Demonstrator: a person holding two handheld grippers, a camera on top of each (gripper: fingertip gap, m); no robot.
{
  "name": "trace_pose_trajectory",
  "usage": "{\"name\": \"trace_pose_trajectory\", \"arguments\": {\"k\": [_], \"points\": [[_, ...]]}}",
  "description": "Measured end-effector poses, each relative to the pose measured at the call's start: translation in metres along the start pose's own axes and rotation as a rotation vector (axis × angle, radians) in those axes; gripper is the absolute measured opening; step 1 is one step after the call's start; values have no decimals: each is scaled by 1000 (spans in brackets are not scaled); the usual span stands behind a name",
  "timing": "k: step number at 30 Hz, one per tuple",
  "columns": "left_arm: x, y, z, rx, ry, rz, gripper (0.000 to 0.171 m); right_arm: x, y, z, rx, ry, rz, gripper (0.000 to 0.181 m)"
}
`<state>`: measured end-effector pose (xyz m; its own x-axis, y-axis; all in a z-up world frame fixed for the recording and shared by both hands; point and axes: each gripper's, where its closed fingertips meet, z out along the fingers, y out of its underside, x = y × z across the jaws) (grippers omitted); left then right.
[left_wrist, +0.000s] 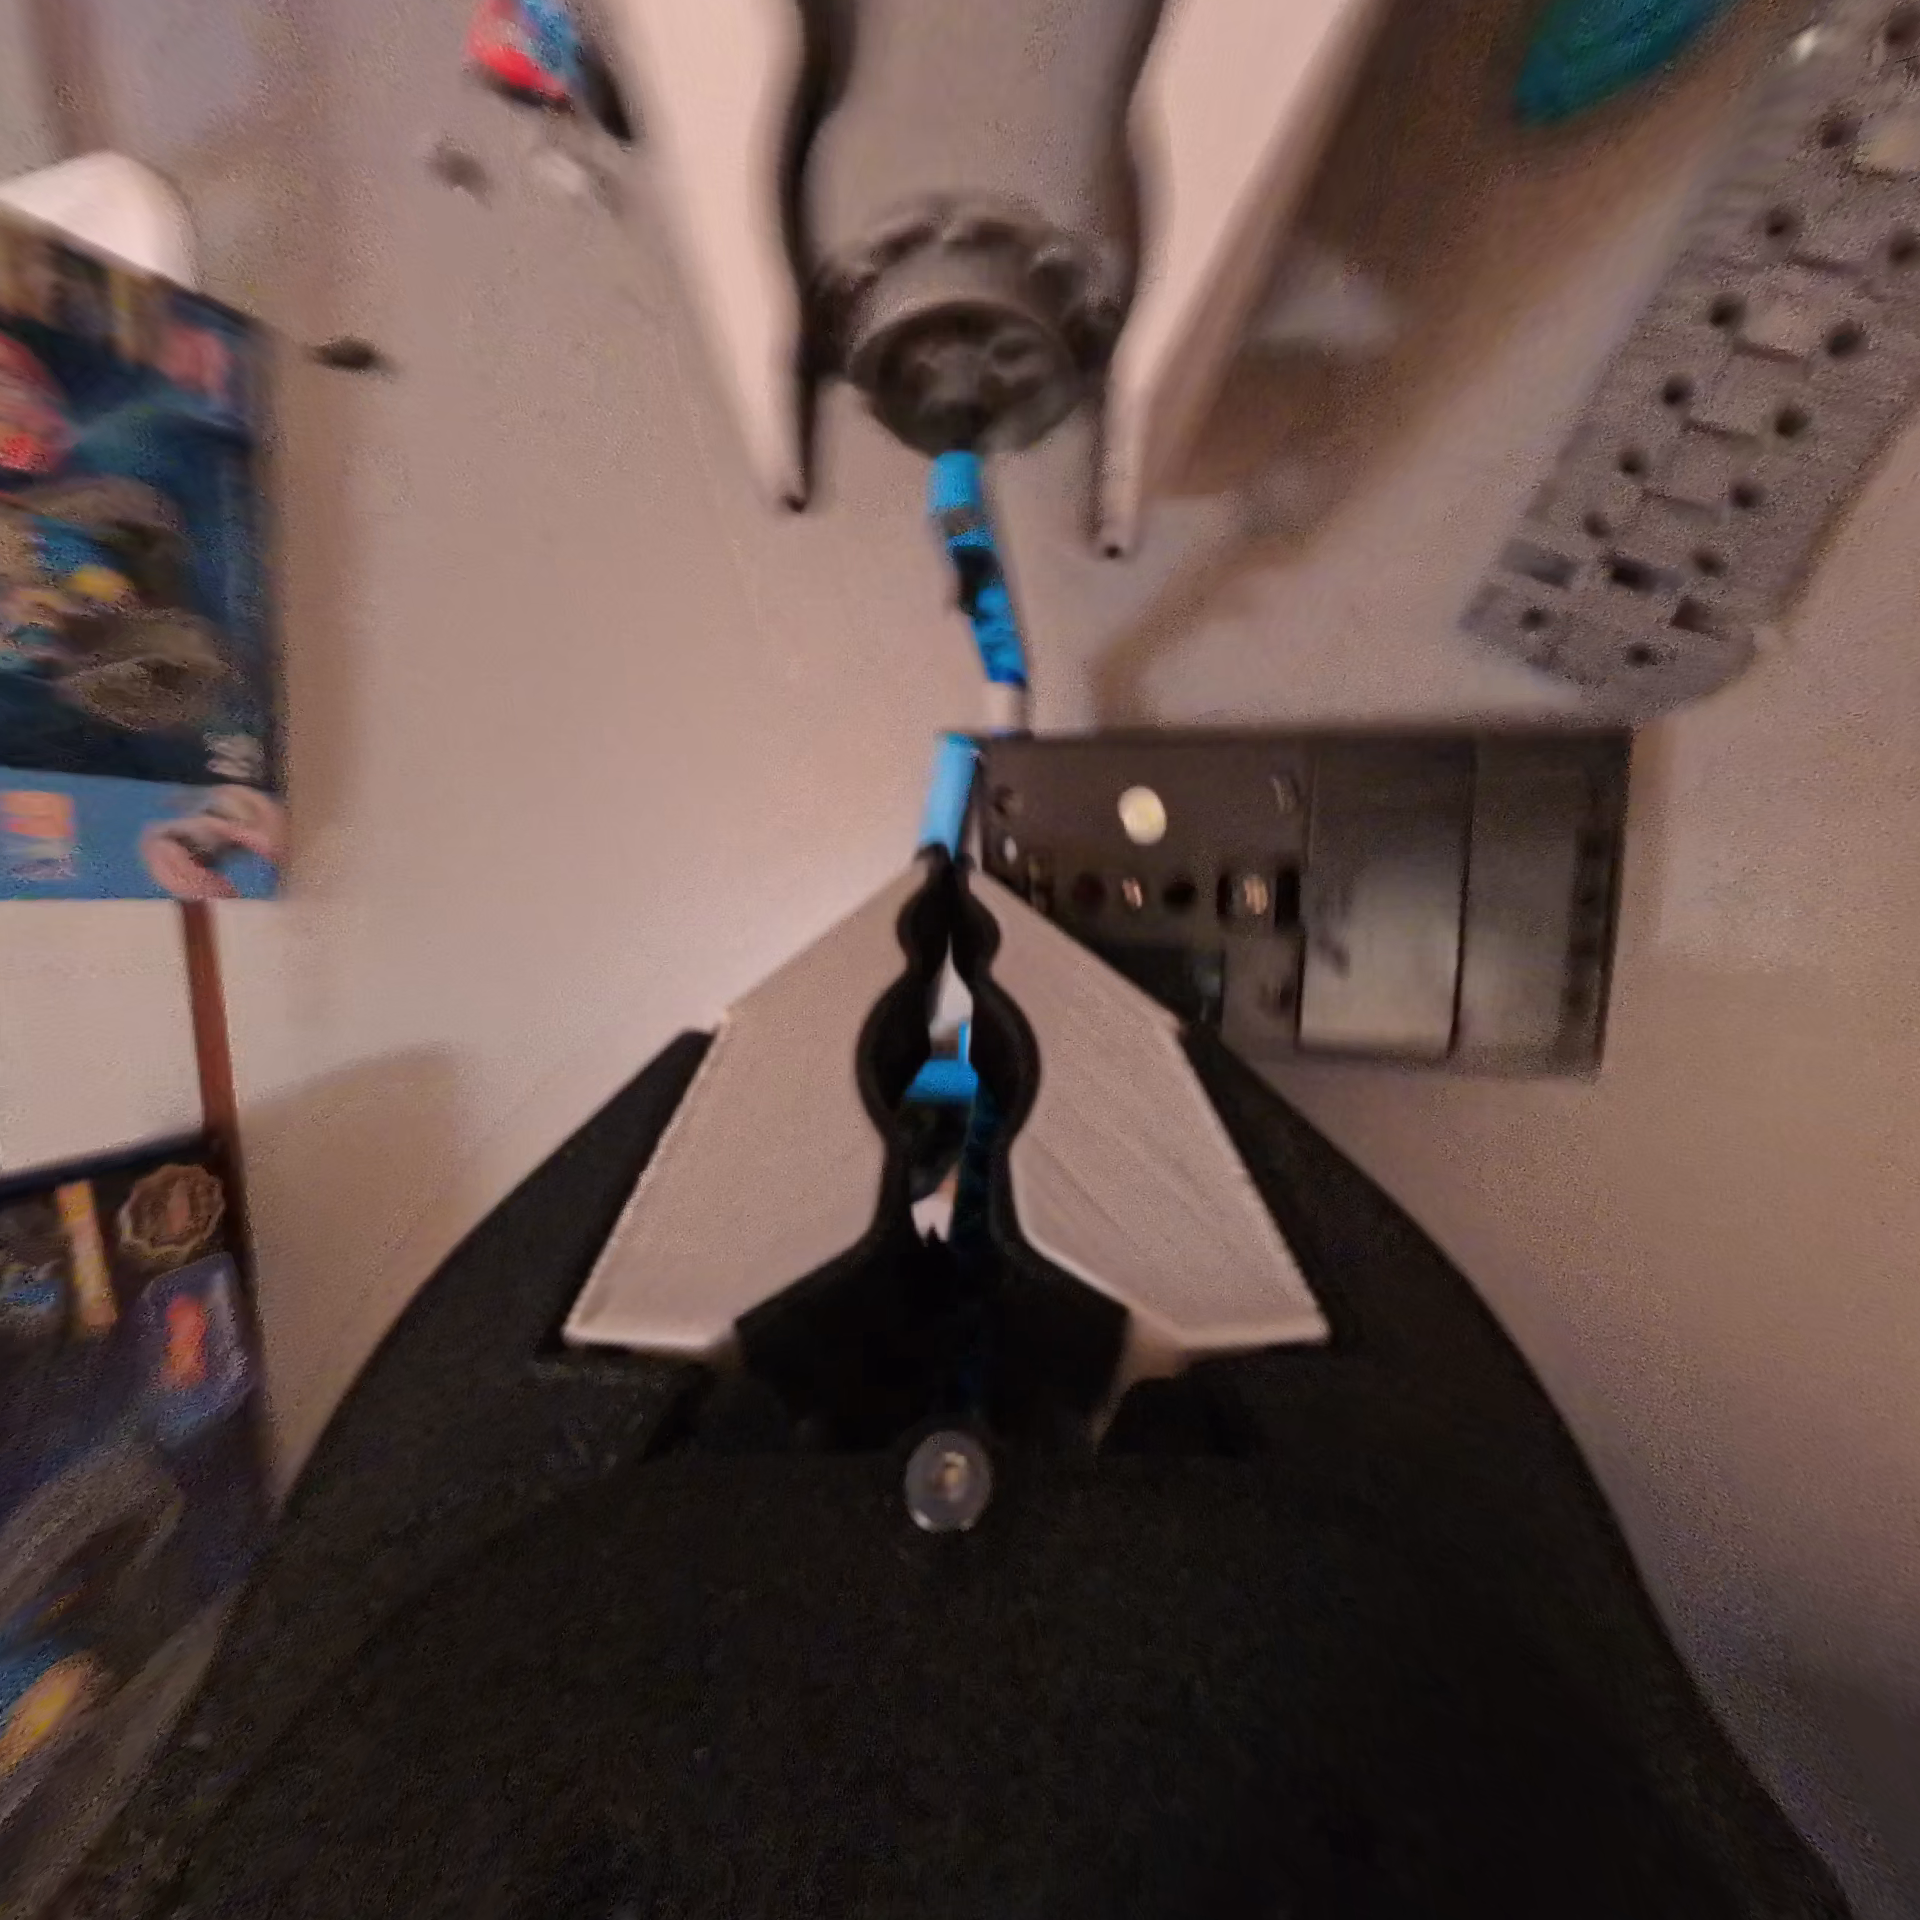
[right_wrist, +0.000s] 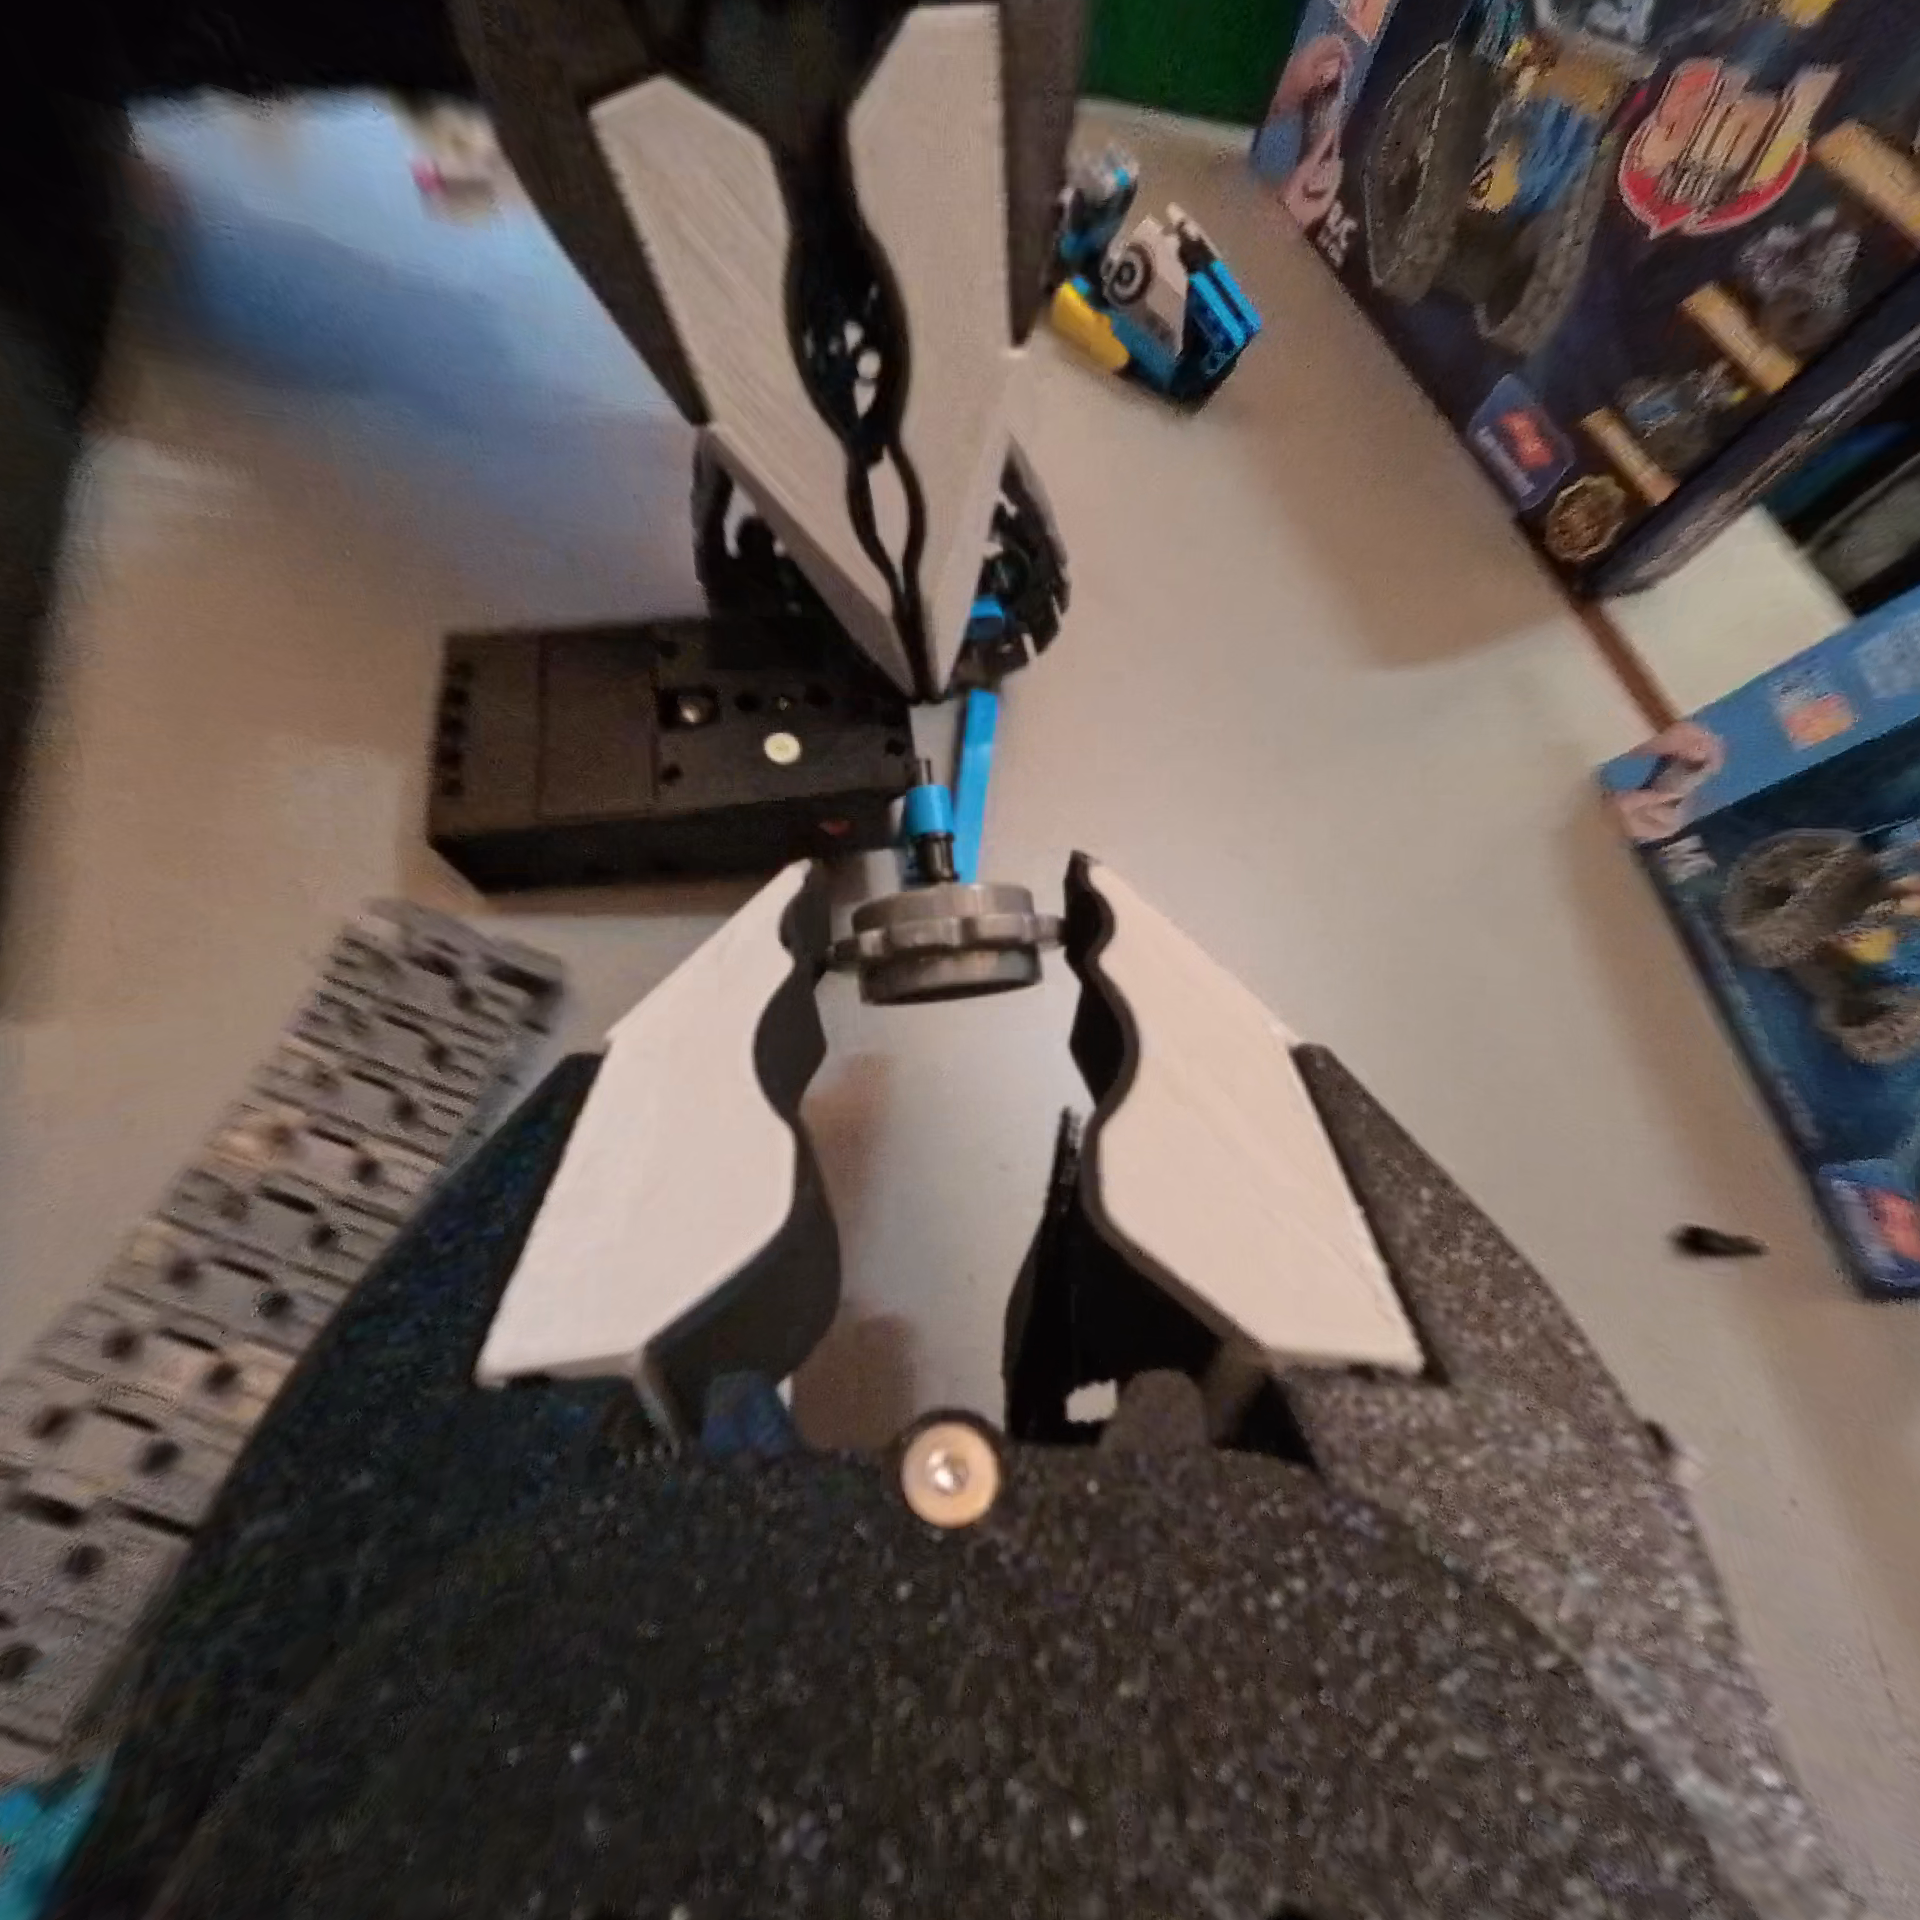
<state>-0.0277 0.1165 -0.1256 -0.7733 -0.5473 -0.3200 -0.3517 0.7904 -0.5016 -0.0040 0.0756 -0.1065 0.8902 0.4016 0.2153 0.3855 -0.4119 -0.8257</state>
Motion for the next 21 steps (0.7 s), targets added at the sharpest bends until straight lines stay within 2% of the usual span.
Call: {"name": "trace_pose_trajectory", "arguments": {"k": [1,3,5,8,10,12,14,17,21], "points": [[4,-11,-6,88,32,-22,0,-5,-12,-5,69,-43,31,43],[11,-16,-6,77,51,14,0,-8,-15,-5,32,-26,-25,43],[8,-13,-4,62,50,1,0,-9,-13,-3,62,-65,32,44],[6,-8,-4,50,33,-6,0,-3,5,-5,3,-51,19,44],[0,8,-6,-17,-3,3,0,15,30,-17,-83,17,29,43],[-14,30,-14,-58,-49,-47,0,26,36,-45,35,9,190,43],[-15,31,-15,-58,-40,-57,0,28,47,-55,16,47,214,44],[-18,28,-11,-98,-68,-29,0,11,24,-44,43,-6,161,44],[-29,23,-20,-105,-174,-30,0,6,13,-46,123,-75,244,44]]}}
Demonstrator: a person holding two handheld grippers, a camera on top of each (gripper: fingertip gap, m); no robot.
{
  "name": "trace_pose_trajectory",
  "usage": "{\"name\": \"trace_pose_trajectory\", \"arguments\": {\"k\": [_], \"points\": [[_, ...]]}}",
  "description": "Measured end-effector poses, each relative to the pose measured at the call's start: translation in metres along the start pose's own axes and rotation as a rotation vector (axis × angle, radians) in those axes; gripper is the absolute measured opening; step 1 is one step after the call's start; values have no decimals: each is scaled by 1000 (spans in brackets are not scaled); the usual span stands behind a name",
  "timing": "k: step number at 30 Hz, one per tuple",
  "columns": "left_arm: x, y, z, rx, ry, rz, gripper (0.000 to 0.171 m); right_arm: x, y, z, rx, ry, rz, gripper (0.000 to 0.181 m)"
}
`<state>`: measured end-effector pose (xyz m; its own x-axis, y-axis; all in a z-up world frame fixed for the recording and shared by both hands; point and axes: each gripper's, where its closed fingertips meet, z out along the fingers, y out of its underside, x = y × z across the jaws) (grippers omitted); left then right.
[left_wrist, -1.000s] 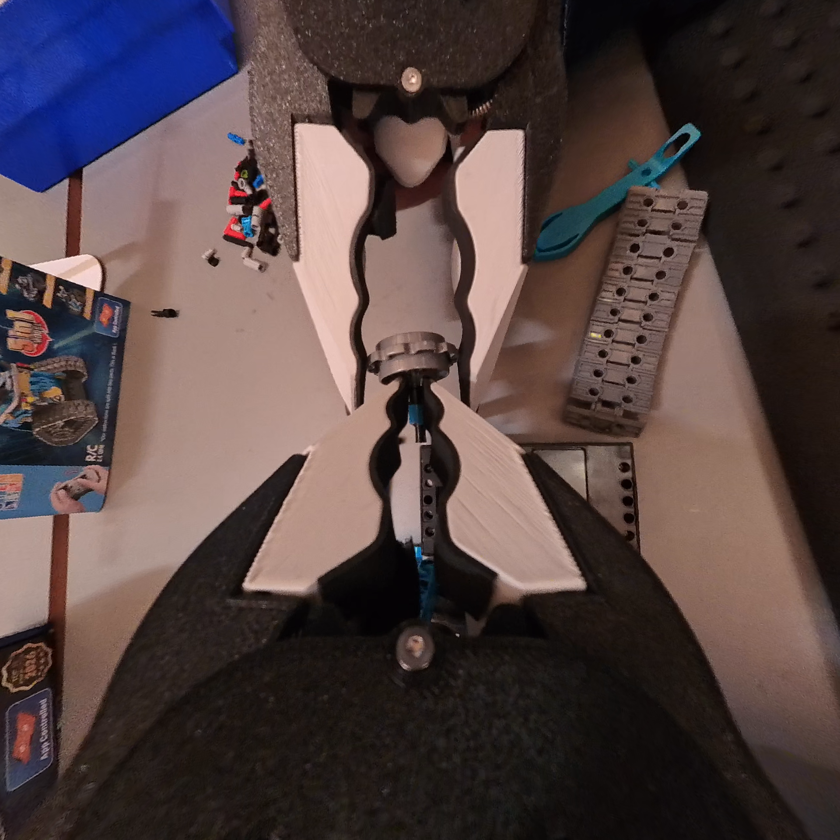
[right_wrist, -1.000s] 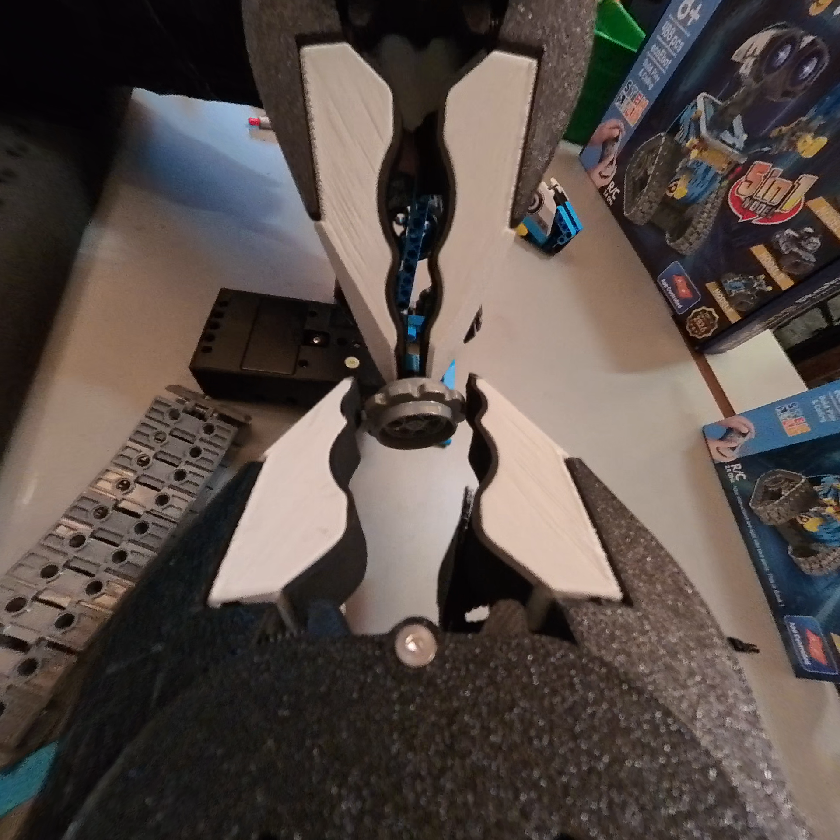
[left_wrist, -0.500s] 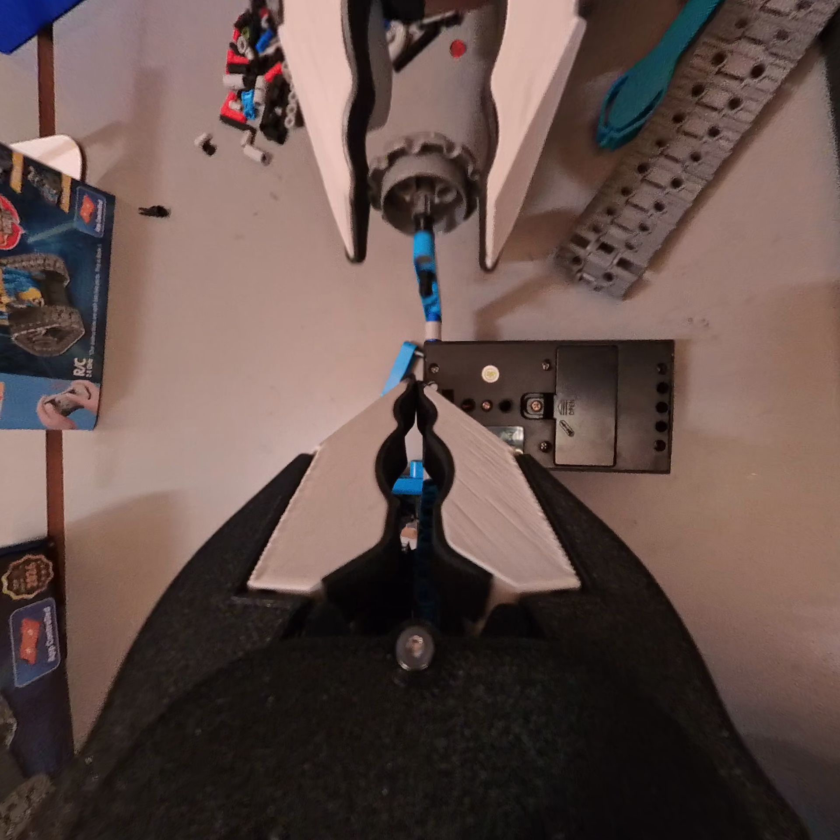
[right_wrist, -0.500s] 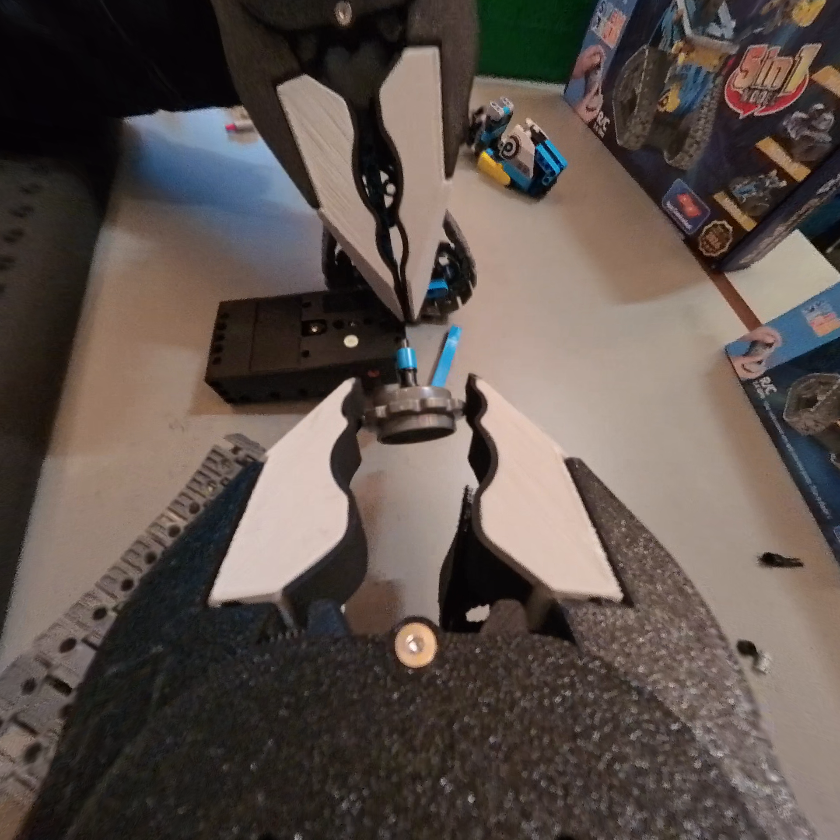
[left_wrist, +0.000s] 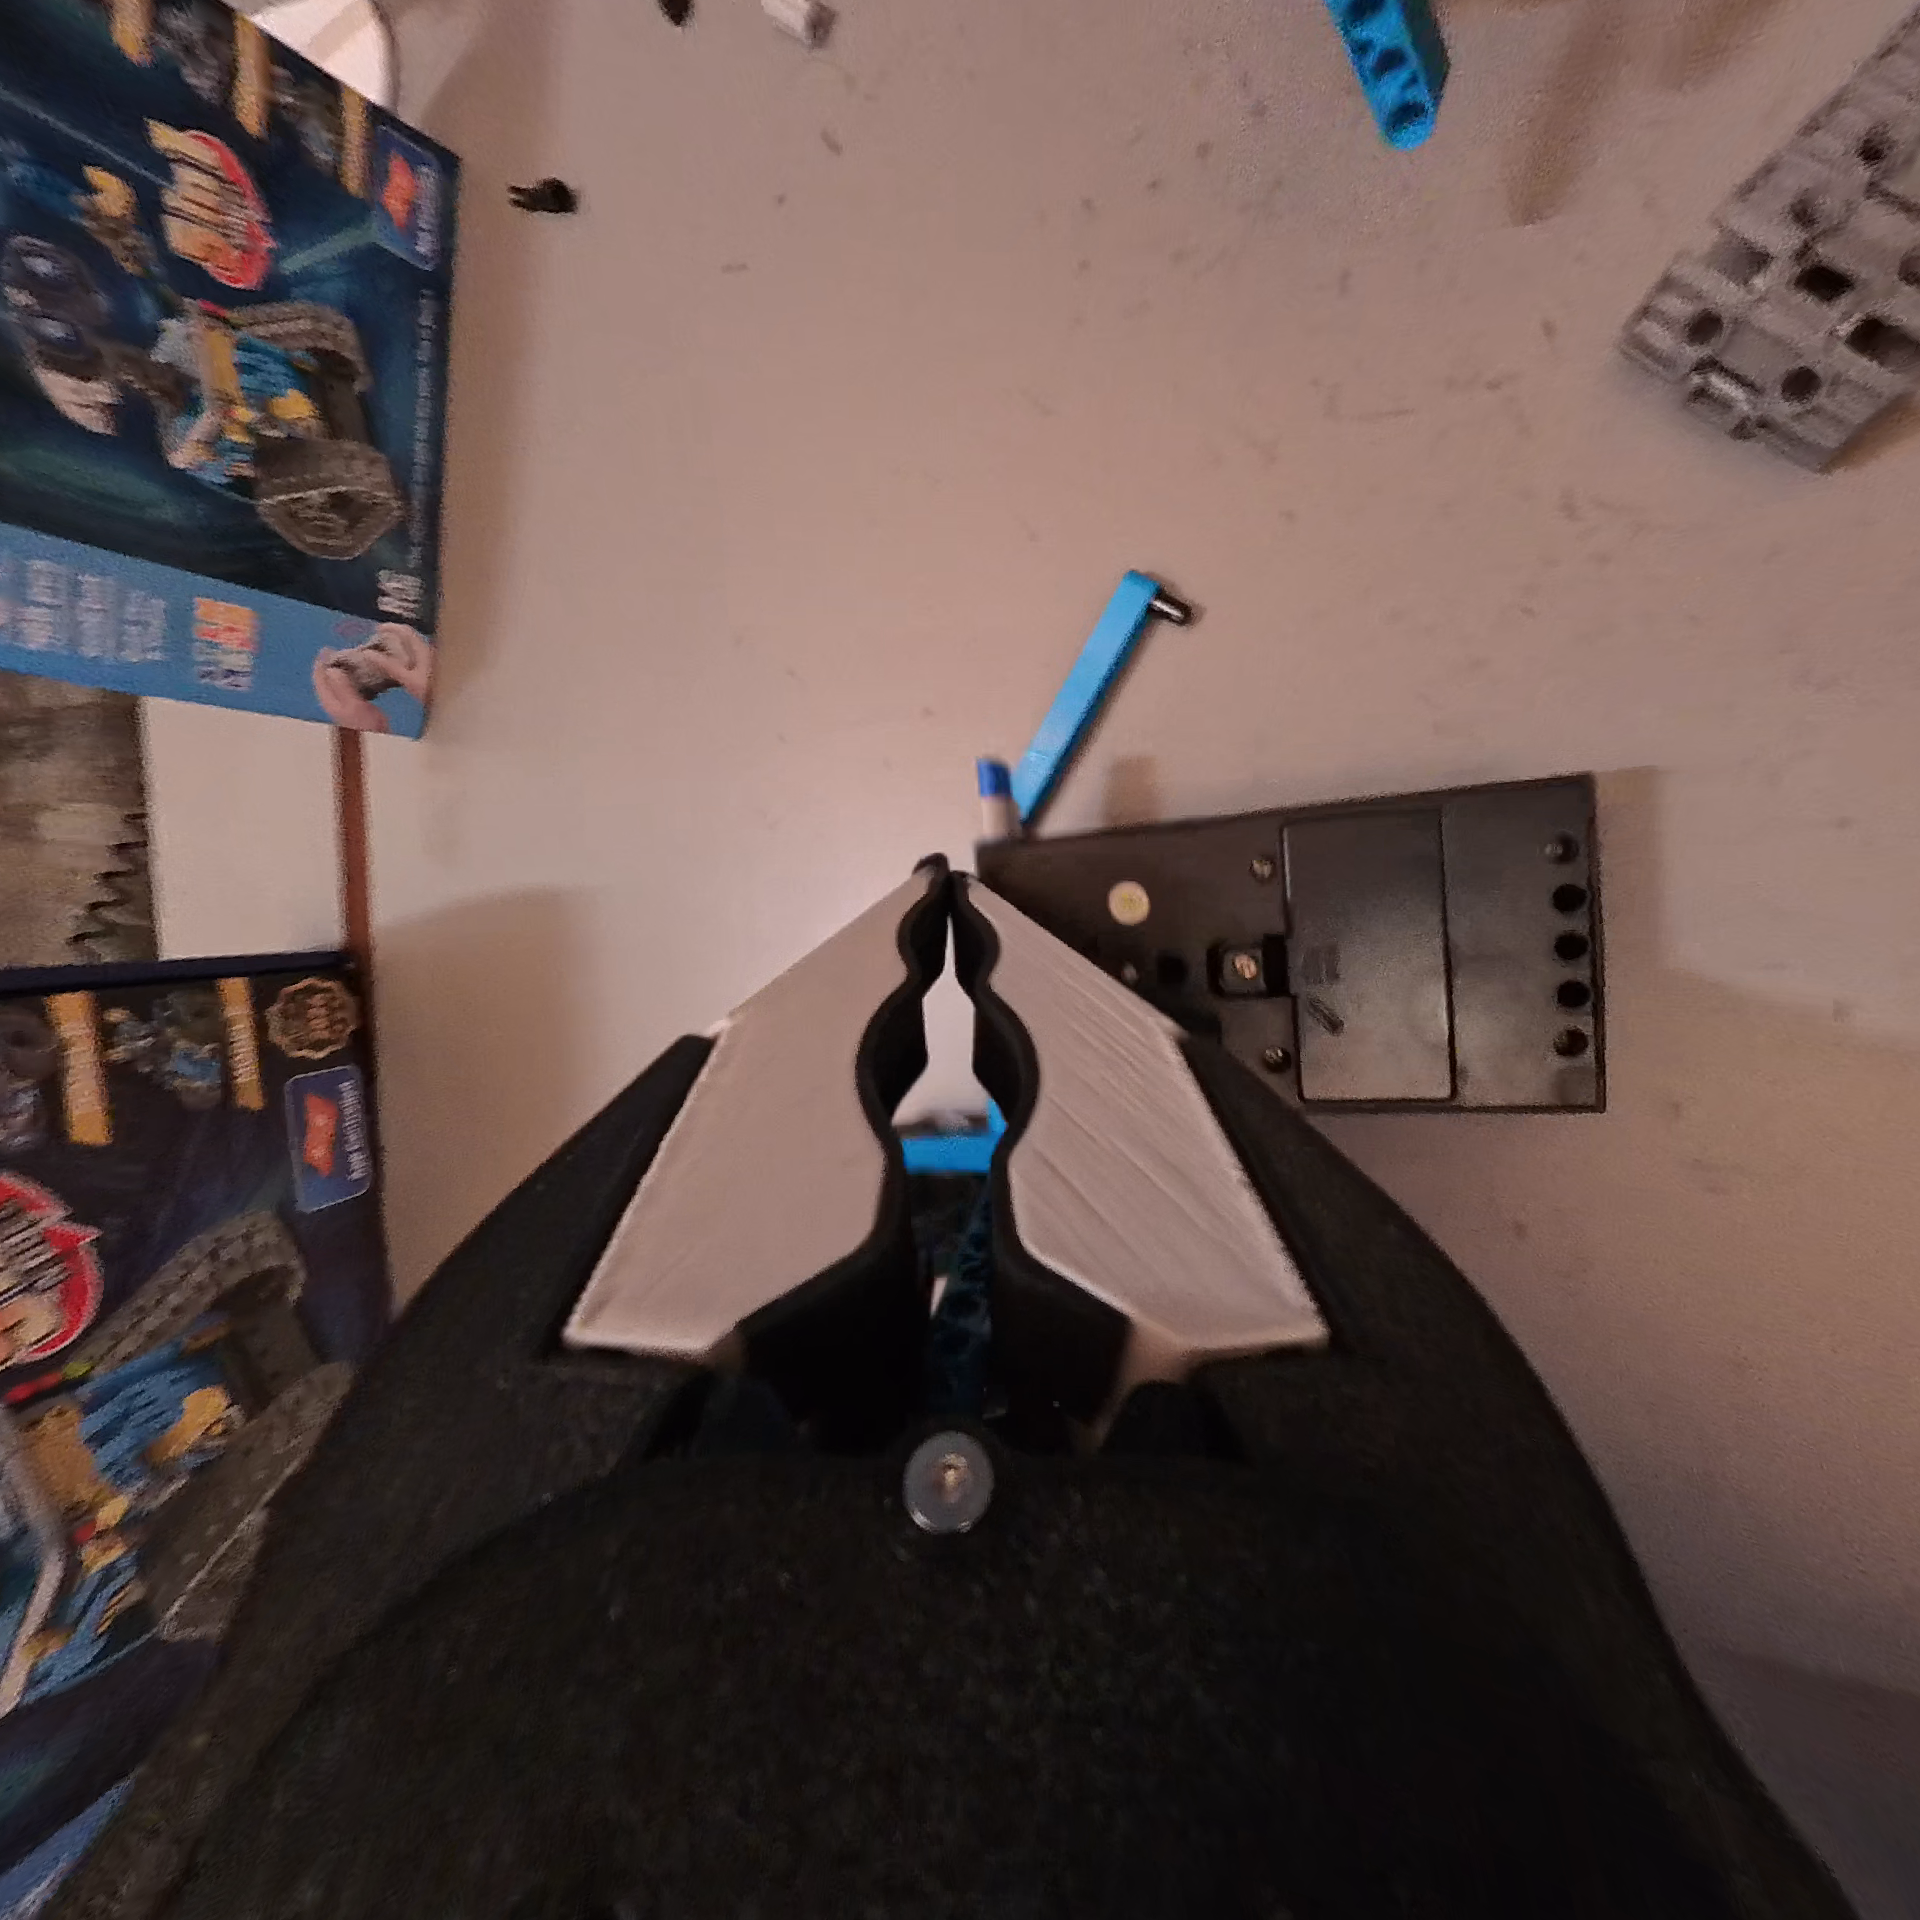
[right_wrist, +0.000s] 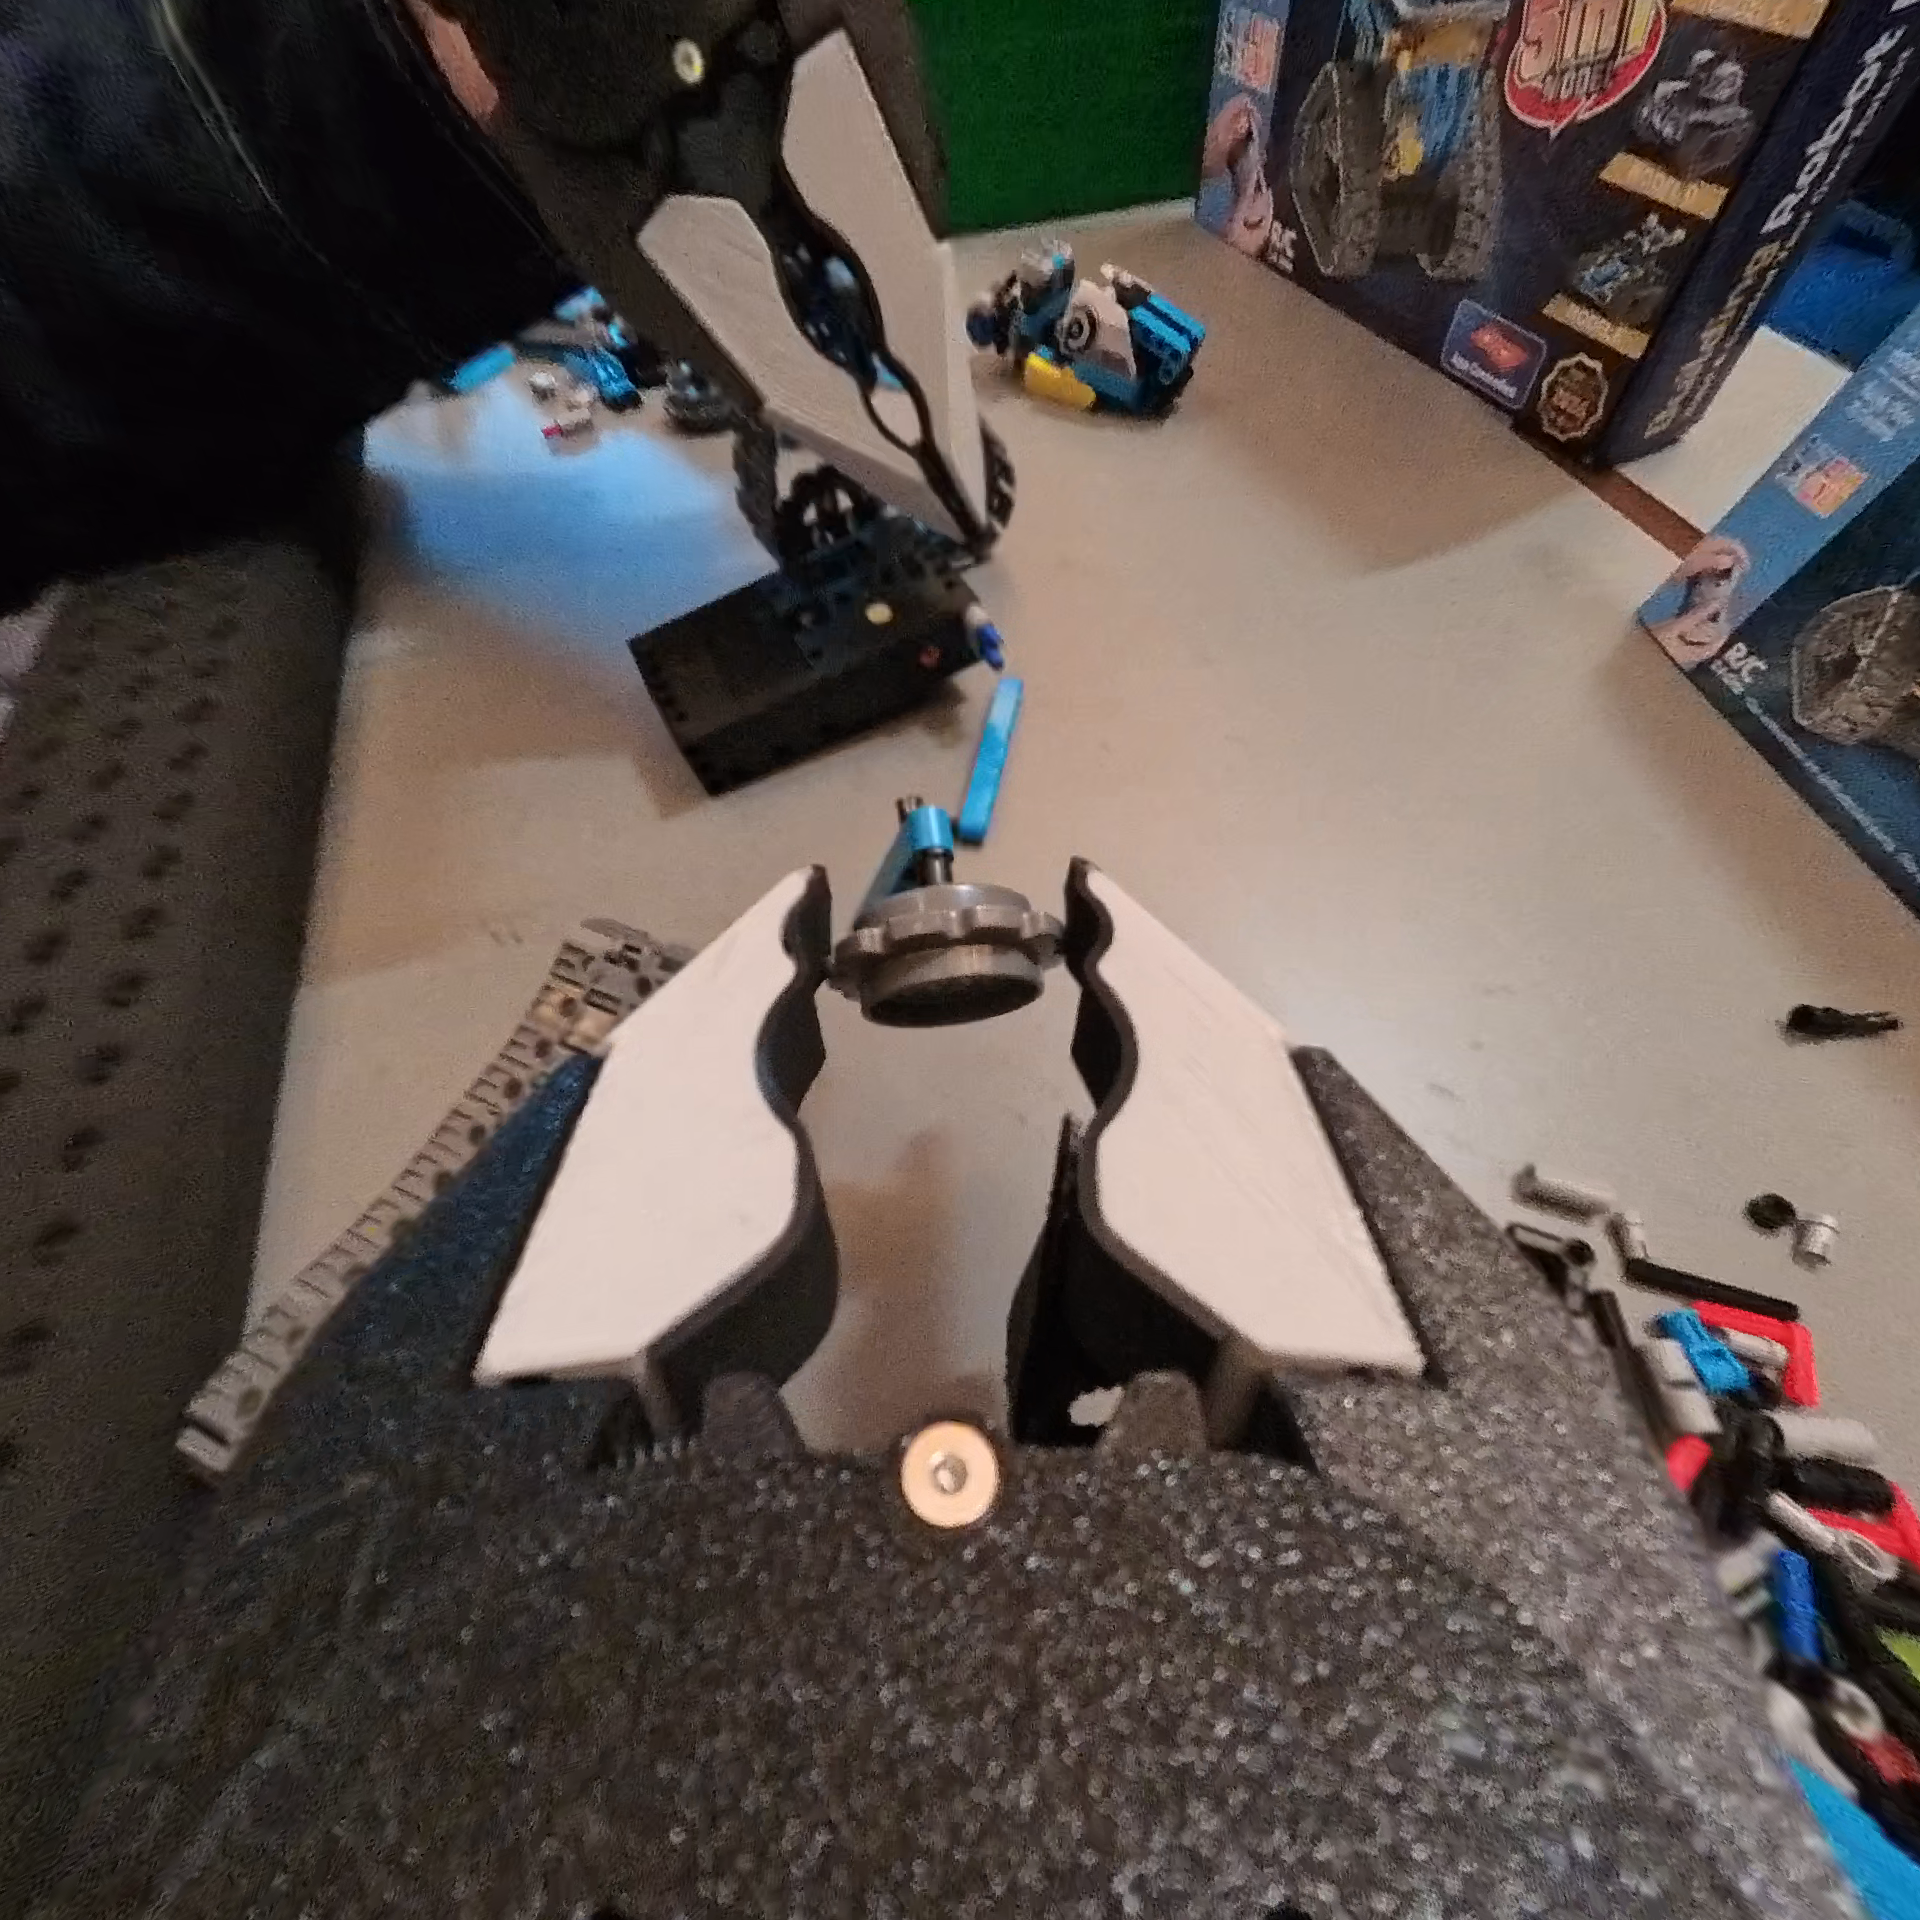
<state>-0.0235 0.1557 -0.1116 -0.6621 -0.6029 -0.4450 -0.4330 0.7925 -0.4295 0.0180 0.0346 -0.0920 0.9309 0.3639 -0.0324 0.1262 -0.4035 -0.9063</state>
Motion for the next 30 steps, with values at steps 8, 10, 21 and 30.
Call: {"name": "trace_pose_trajectory", "arguments": {"k": [8,10,21,30], "points": [[35,-114,-44,611,235,-327,27,-25,-51,-3,213,-151,122,44],[44,-122,-38,647,270,-362,36,-37,-51,3,179,-161,72,44],[57,-115,-44,671,158,-250,25,-61,-42,15,128,-202,62,44],[86,-116,-33,634,256,-184,7,-76,-33,25,68,-256,44,44]]}}
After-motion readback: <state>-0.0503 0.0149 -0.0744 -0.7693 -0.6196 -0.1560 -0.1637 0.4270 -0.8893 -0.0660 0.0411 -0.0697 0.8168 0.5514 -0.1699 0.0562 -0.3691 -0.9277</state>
